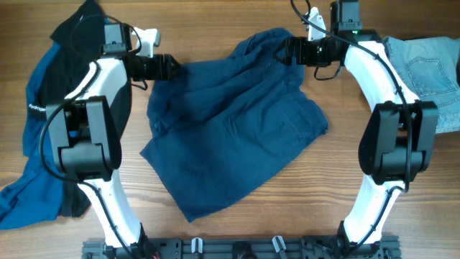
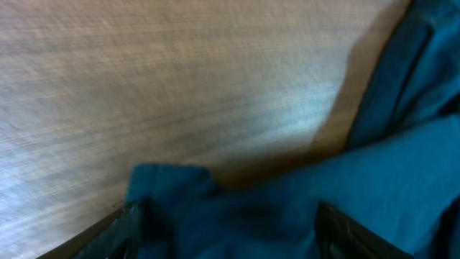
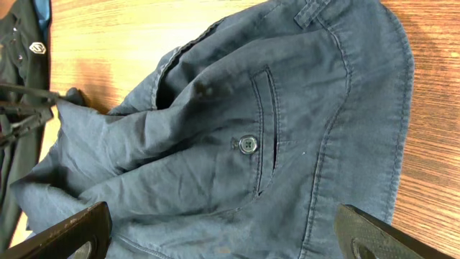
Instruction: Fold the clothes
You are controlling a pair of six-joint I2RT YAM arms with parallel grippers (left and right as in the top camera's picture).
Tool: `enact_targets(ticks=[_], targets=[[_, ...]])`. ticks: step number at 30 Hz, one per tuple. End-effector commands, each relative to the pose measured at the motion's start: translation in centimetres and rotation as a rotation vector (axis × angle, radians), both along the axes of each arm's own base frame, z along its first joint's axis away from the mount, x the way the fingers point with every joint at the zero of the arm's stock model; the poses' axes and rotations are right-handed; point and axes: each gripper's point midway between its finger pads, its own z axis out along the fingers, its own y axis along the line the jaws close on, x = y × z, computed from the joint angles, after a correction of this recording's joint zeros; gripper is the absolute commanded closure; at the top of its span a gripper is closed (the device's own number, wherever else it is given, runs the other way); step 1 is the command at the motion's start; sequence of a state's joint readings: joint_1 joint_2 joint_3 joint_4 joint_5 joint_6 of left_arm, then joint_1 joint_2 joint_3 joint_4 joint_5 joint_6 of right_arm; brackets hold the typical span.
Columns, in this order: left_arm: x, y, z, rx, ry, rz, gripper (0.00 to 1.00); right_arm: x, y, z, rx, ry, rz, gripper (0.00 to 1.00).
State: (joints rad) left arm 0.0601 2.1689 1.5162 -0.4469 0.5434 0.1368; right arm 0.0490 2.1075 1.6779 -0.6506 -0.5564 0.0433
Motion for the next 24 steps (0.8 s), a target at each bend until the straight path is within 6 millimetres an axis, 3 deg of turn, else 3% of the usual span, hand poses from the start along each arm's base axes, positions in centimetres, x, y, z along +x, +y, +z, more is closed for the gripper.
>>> enact_targets(ticks=[1, 7, 8, 13, 19, 24], targets=[[-0.2, -0.7, 0.6, -0.009, -0.022, -0.056, 0.22, 0.3, -0.1, 1.0, -0.009, -0.032, 0.007, 0.00], [-0.7, -1.2, -2.1, 0.006, 0.030, -0.064, 0.25, 0.1, -0.2, 0.9, -0.010, -0.021, 0.007, 0.01], [-0.8, -1.6, -3.2, 0.011, 0.046, -0.071, 0.29, 0.1, -0.2, 0.8, -0.011, -0.020, 0.008, 0.00], [-0.6, -2.5, -4.1, 0.012, 0.038, -0.089, 0.41, 0.1, -0.2, 0.8, -0.012, -0.021, 0.009, 0.01], [-0.2, -3.3, -4.3, 0.054, 0.022, -0.087, 0.95, 0.1, -0.2, 0.8, -0.014, -0.021, 0.007, 0.01], [1.8, -0.7, -4.4, 0.168, 0.017, 0.105, 0.96, 0.1, -0.2, 0.8, -0.015, -0.021, 0.007, 0.01]])
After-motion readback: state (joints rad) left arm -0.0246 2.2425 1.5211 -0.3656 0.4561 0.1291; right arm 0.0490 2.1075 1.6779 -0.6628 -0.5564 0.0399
